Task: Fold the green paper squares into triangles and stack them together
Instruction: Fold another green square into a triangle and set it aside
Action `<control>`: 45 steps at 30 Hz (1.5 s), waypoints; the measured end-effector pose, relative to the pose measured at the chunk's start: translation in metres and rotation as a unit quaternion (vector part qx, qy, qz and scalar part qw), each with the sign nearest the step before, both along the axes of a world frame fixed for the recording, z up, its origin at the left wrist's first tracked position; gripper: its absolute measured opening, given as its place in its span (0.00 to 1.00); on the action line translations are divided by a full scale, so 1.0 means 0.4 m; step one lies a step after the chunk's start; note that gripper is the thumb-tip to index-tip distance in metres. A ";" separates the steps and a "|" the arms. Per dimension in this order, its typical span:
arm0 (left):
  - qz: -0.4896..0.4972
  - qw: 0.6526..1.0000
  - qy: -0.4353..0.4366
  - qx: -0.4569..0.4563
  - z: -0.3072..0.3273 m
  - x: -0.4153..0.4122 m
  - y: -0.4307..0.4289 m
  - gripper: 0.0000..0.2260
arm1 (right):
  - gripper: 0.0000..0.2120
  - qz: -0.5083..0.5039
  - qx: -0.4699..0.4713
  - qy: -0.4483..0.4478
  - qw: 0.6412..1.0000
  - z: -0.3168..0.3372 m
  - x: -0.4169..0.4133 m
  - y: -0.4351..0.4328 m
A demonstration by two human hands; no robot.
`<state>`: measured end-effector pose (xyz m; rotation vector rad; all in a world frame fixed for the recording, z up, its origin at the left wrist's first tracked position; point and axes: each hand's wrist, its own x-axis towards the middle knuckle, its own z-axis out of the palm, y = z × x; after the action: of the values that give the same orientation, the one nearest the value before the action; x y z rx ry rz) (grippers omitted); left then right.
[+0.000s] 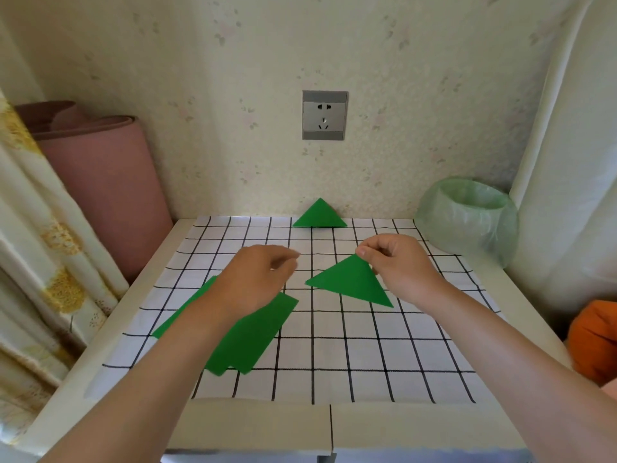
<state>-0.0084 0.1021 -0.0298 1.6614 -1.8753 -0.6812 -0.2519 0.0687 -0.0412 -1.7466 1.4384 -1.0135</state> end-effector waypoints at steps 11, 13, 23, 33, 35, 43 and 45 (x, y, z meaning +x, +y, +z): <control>0.012 0.978 0.210 -0.020 -0.020 -0.084 -0.012 0.06 | 0.04 0.052 0.014 -0.046 0.997 0.003 0.081 0.033; 0.039 0.966 0.256 -0.013 -0.024 -0.085 -0.016 0.05 | 0.04 0.048 0.023 -0.035 0.998 0.002 0.080 0.034; 0.141 0.931 0.335 -0.040 -0.037 -0.042 -0.052 0.04 | 0.05 0.039 0.076 0.020 0.996 -0.011 0.044 0.008; 0.111 0.936 0.333 -0.028 -0.065 -0.039 -0.144 0.04 | 0.07 0.049 0.032 0.058 0.997 -0.008 0.066 -0.075; 0.087 0.945 0.311 -0.041 -0.063 -0.044 -0.177 0.04 | 0.04 0.051 0.023 0.073 0.996 -0.012 0.079 -0.107; 0.025 0.990 0.138 -0.026 -0.114 -0.006 -0.336 0.07 | 0.06 -0.052 0.020 0.023 0.998 -0.062 0.030 -0.278; 0.050 0.990 0.118 -0.050 -0.129 -0.009 -0.370 0.07 | 0.04 -0.057 0.005 0.068 0.996 -0.081 0.021 -0.318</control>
<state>-0.0121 -0.0460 -0.0813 1.5286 -1.6225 -0.6963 -0.2433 -0.0584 -0.0738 -1.7718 1.6408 -0.9595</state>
